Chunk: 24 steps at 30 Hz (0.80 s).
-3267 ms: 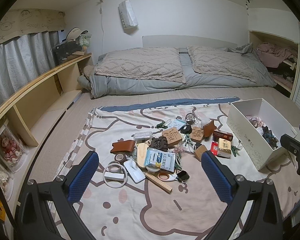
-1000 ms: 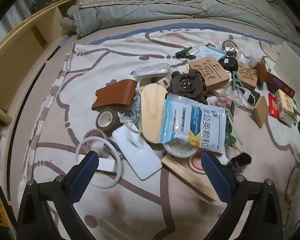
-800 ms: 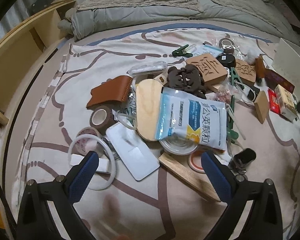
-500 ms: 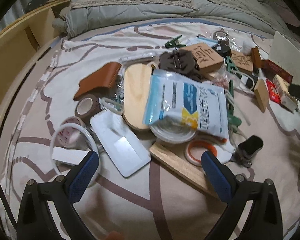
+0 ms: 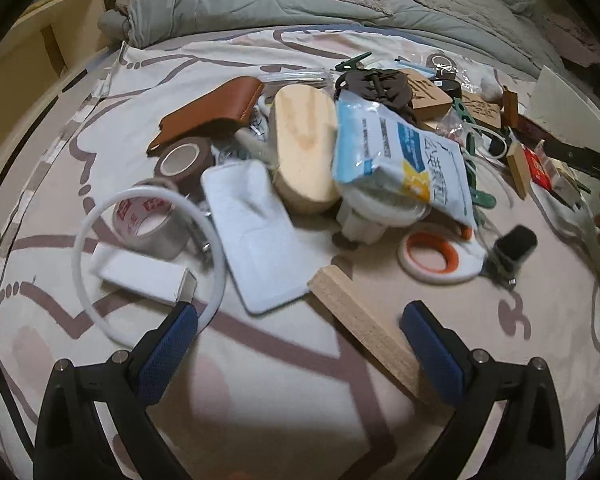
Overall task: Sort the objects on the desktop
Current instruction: 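Move the right gripper toward the yellow tissue pack and grasp it, then drag the tissue pack clear with the right gripper while the left gripper grasps the wooden stick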
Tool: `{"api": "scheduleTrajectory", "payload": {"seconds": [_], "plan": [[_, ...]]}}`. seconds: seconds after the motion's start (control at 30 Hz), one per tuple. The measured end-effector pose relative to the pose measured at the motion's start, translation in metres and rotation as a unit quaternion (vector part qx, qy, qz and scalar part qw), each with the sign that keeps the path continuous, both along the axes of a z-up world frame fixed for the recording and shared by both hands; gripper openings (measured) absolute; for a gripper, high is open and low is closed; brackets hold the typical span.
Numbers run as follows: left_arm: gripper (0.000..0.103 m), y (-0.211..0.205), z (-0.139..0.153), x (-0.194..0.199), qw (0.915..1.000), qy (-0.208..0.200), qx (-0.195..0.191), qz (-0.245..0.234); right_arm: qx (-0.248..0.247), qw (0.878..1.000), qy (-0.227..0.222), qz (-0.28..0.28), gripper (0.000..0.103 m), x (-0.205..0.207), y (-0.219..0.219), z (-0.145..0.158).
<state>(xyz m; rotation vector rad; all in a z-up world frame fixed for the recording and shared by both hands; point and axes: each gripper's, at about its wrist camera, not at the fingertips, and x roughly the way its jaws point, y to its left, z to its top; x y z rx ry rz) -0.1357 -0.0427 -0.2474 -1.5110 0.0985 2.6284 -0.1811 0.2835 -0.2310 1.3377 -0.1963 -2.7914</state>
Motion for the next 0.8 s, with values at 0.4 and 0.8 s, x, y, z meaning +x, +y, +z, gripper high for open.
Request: {"api": "scheduleTrajectory", "payload": {"seconds": [0.4, 0.8], "plan": [[0.103, -0.043, 0.007, 0.023, 0.9979, -0.004, 0.048, 0.044, -0.029, 0.997, 0.006, 0.068, 0.103, -0.012, -0.007, -0.011], [0.103, -0.059, 0.025, 0.023, 0.9914, 0.038, 0.115, 0.051, -0.025, 0.976, -0.023, 0.216, 0.103, 0.027, -0.069, -0.014]]}}
